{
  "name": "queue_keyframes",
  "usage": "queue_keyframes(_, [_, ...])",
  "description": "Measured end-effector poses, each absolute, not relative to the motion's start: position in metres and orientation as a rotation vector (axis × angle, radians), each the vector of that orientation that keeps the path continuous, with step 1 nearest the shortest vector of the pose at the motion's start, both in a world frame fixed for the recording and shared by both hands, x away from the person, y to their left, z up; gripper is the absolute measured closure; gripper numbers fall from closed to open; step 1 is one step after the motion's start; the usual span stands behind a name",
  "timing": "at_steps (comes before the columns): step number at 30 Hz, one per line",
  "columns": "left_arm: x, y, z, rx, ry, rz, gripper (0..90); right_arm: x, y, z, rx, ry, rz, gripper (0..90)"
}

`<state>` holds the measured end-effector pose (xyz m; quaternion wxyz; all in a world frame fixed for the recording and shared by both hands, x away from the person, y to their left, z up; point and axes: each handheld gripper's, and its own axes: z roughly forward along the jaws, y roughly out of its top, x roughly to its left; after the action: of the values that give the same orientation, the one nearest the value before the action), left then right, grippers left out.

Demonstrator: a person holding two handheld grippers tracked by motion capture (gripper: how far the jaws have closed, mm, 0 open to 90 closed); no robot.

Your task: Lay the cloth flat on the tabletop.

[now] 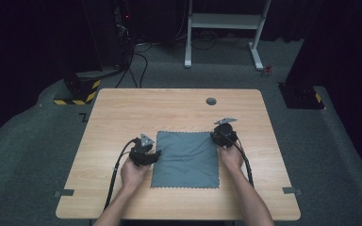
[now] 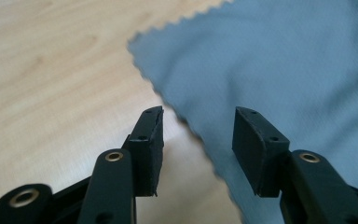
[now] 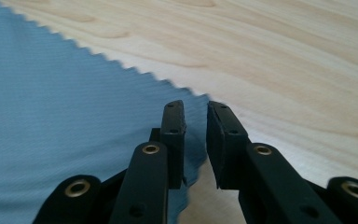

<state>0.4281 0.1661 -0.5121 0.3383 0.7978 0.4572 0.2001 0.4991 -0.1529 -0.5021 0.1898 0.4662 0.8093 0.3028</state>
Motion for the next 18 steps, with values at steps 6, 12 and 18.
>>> queue_keyframes(6, [0.471, 0.160, -0.513, 2.128, 1.246, 0.576, 55.7, 0.503, -0.153, -0.512, 1.365, 2.256, 0.859, 75.3])
queue_keyframes(12, [0.486, 0.158, -0.515, 2.089, 1.247, 0.507, 72.0, 0.506, -0.149, -0.509, 1.309, 2.319, 0.822, 88.2])
queue_keyframes(18, [0.491, 0.152, -0.512, 2.140, 1.211, 0.537, 89.8, 0.508, -0.144, -0.506, 1.285, 2.301, 0.771, 89.9])
